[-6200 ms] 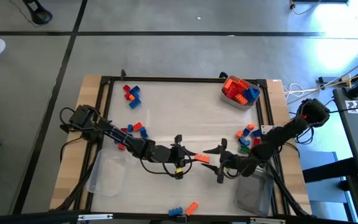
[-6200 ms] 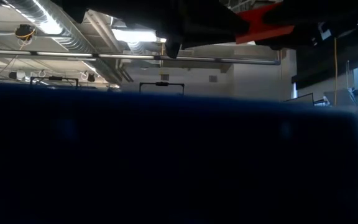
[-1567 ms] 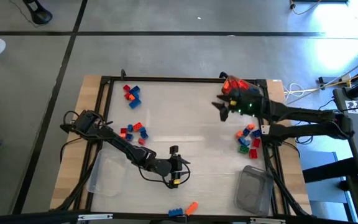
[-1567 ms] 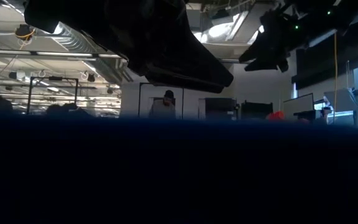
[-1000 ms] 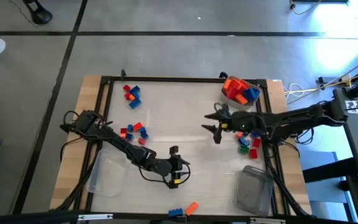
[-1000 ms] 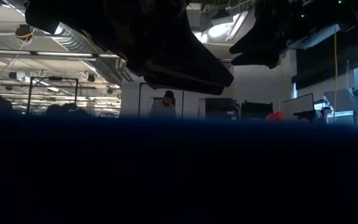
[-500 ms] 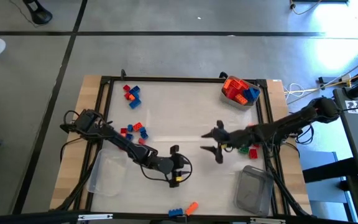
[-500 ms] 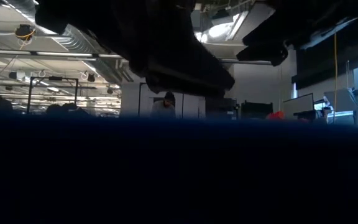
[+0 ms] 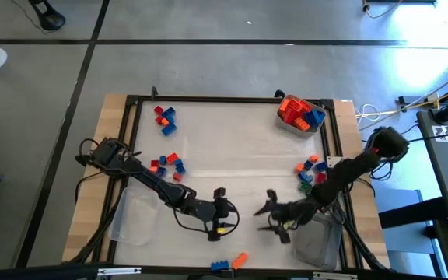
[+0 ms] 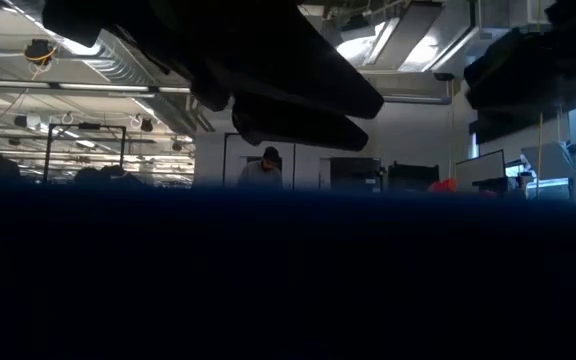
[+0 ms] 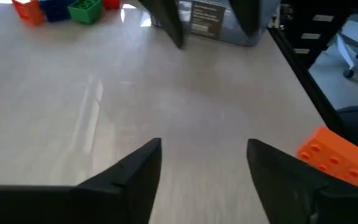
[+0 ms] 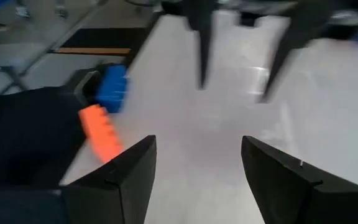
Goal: Sort blocks by size
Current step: Put the orange game piece into the gray bin
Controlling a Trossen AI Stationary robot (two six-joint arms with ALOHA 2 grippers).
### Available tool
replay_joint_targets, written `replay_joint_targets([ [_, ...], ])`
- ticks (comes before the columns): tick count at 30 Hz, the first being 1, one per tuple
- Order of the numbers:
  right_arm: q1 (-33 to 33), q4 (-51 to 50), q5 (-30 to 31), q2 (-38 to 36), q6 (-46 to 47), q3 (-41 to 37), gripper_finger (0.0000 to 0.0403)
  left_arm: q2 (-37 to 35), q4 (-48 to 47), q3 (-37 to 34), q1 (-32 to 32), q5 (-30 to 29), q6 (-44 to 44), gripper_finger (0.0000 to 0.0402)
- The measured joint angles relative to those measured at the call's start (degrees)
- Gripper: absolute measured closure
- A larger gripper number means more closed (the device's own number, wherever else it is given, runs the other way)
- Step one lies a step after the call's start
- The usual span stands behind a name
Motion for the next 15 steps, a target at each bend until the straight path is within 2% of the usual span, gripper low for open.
replay_joint_targets([
  [5,0.9,9.5,-5.2,7.0,-1.3,0.0,0.0169,0.0,0.1,0.0,-1.4,0.0,-1.2,0.0143],
  [10,0.9,14.1,-8.8,11.2,-1.3,0.7,0.0169,0.0,0.1,0.0,-3.4,0.0,-1.2,0.0139],
  [15,0.9,14.0,-10.8,15.0,-4.2,4.9,0.0169,0.0,0.0,0.0,-4.2,0.1,-1.2,0.0139],
])
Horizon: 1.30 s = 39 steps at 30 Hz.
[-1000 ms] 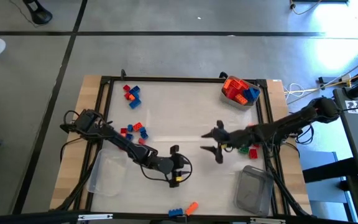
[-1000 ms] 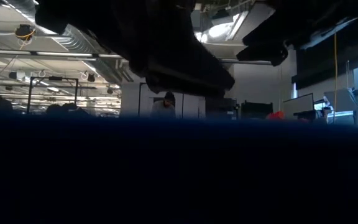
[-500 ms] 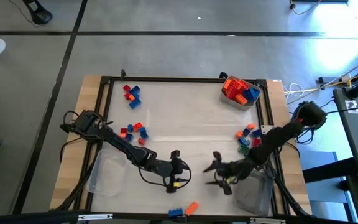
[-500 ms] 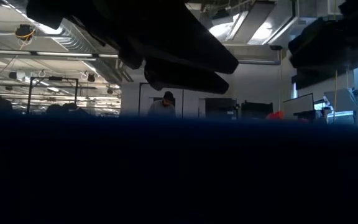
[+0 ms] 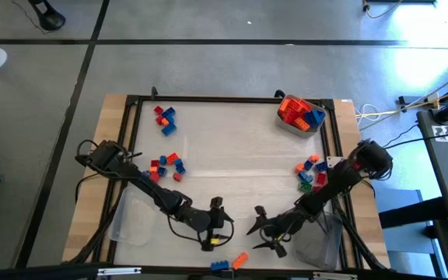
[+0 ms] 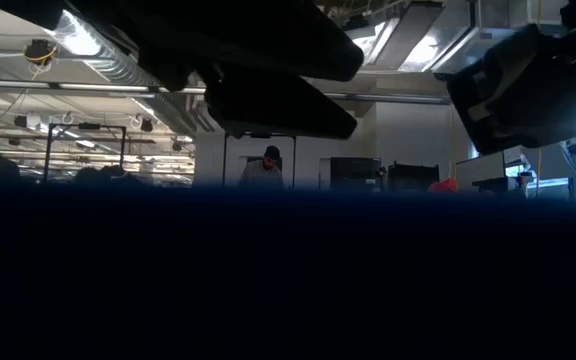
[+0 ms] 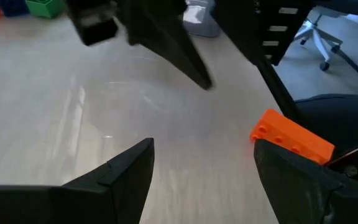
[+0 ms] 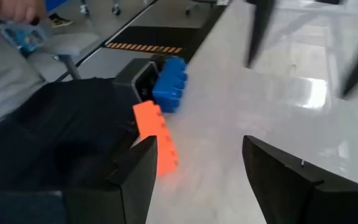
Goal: Sort blocks by size
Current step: Put the orange game piece into the gray bin
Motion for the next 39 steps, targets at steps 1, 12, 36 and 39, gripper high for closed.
replay_joint_targets([
  [1,0.0,0.0,-0.7,0.9,-0.4,1.0,0.0169,0.0,0.0,0.0,0.0,0.0,0.0,0.0139],
  [12,0.0,-0.5,-4.5,9.2,-3.3,8.0,0.0169,0.0,-0.1,0.0,0.0,0.0,-0.2,0.0139],
  [36,0.2,-1.8,-7.5,16.2,-3.0,12.9,0.0259,0.0,0.0,0.0,0.0,-0.1,-0.2,0.0139],
  [39,0.2,-1.8,-7.5,16.2,-3.1,12.9,0.0299,0.0,-0.1,0.0,0.0,-0.1,-0.3,0.0139],
])
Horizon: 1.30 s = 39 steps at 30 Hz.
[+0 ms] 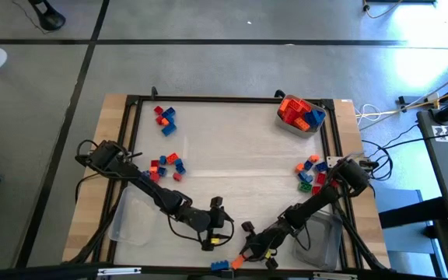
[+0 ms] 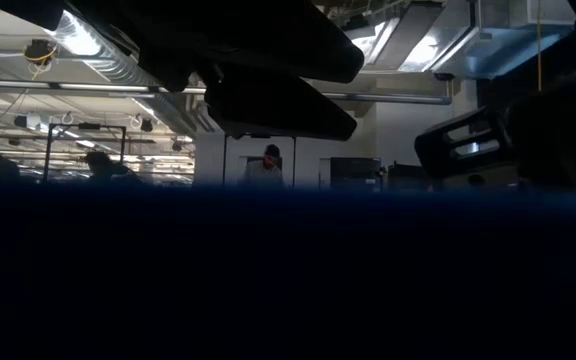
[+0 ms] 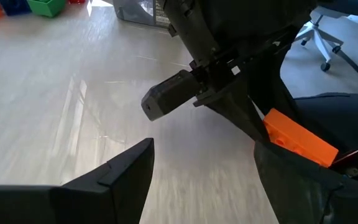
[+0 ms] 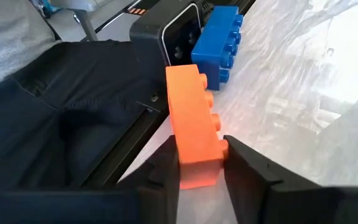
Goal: Sort blocks by size
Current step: Put the orange game piece into the gray bin
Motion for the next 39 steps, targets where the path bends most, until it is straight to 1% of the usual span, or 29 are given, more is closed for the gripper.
replay_joint_targets([
  [2,0.0,0.0,0.0,0.0,0.0,0.0,0.0312,0.0,0.0,0.0,0.0,0.0,0.0,0.0139],
  [5,0.0,-1.1,0.3,-0.6,0.0,0.0,0.0312,0.0,0.0,0.0,0.0,0.0,-0.5,0.0139],
  [9,0.0,-7.3,4.2,-3.5,0.1,0.0,0.0308,0.0,0.0,0.0,0.0,0.0,-1.1,0.0139],
  [12,0.0,-12.6,8.2,-6.3,0.7,0.0,0.0300,0.0,0.1,0.0,0.0,0.0,-1.3,0.0139],
  [16,0.1,-20.9,13.4,-10.1,2.5,0.0,0.0312,0.0,0.1,0.0,0.0,0.0,-2.2,0.0139],
  [19,0.3,-26.5,18.1,-12.5,5.0,0.0,0.0312,0.0,0.3,0.0,-0.3,-0.2,-2.9,0.0139],
  [24,2.1,-31.5,29.5,-15.4,9.4,0.0,0.0308,0.0,1.8,0.0,-1.4,-4.0,-2.8,0.0139],
  [27,3.2,-31.9,34.6,-16.7,10.6,0.0,0.0307,0.0,2.2,0.0,-1.5,-6.7,-2.4,0.0139],
  [31,3.9,-31.6,38.7,-17.1,10.7,0.0,0.0311,0.0,1.8,0.0,-1.1,-8.9,-2.6,0.0139],
  [36,3.8,-31.2,41.2,-17.1,12.3,0.0,0.0307,0.0,1.8,0.0,-0.9,-9.6,-2.8,0.0139],
  [39,3.8,-28.9,42.9,-17.1,12.3,0.0,0.0309,0.0,1.7,0.0,-0.9,-9.6,-2.5,0.0139],
])
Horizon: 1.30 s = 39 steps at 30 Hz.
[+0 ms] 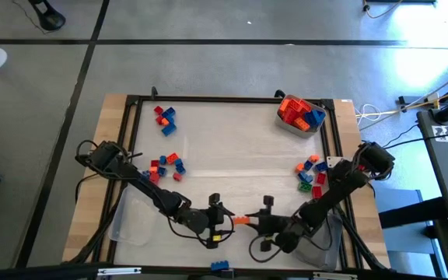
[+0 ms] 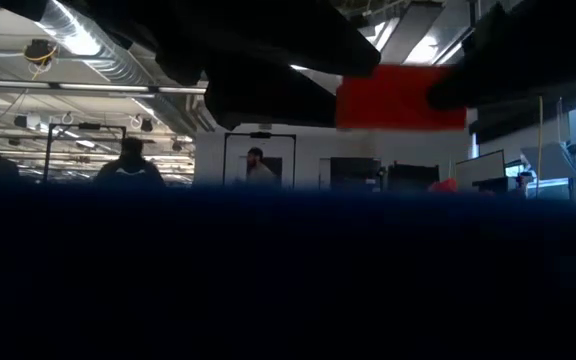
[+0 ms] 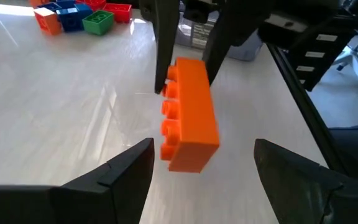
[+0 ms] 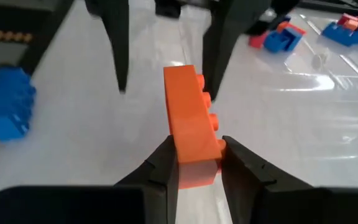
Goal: Sort blocks by size
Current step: Put the orange game piece into the gray bin
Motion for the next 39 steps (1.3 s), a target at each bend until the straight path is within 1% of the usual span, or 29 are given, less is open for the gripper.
replay_joint_targets([
  [4,0.0,3.8,-0.5,0.0,-0.2,0.0,0.0309,0.0,0.3,0.0,0.0,0.0,0.3,0.0139],
  [8,0.0,4.1,0.1,0.0,-0.2,0.0,0.0308,0.0,1.5,0.0,0.0,0.0,1.2,0.0141],
  [12,0.0,4.1,0.5,0.0,-0.8,0.0,0.0308,0.1,1.2,0.0,0.0,0.0,1.3,0.0160],
  [14,0.0,3.8,2.7,-0.2,-1.9,0.0,0.0308,0.1,0.8,0.0,0.0,0.0,1.7,0.0170],
  [17,0.1,1.1,4.0,-2.4,-2.6,0.0,0.0308,0.1,0.9,0.0,0.0,-0.2,2.1,0.0180],
  [22,0.1,-6.1,7.4,-8.2,-2.6,0.0,0.0308,0.1,0.7,0.0,0.0,-0.1,2.2,0.0187],
  [26,-0.6,-14.6,11.8,-14.4,-2.6,0.0,0.0308,0.1,0.7,0.0,0.0,0.0,2.4,0.0188],
  [29,-1.9,-22.2,15.1,-19.4,-0.3,0.0,0.0308,0.1,0.7,0.0,0.0,0.0,3.3,0.0188],
  [32,-4.5,-29.8,16.7,-24.9,2.7,0.0,0.0308,0.1,0.8,0.0,0.3,0.0,4.5,0.0188],
  [34,-7.1,-35.5,16.7,-28.0,4.9,0.0,0.0308,0.1,1.0,0.0,0.4,0.0,4.6,0.0188],
  [39,-16.1,-47.5,15.4,-34.7,10.5,0.0,0.0308,0.1,0.9,0.0,0.7,-0.1,5.0,0.0188],
])
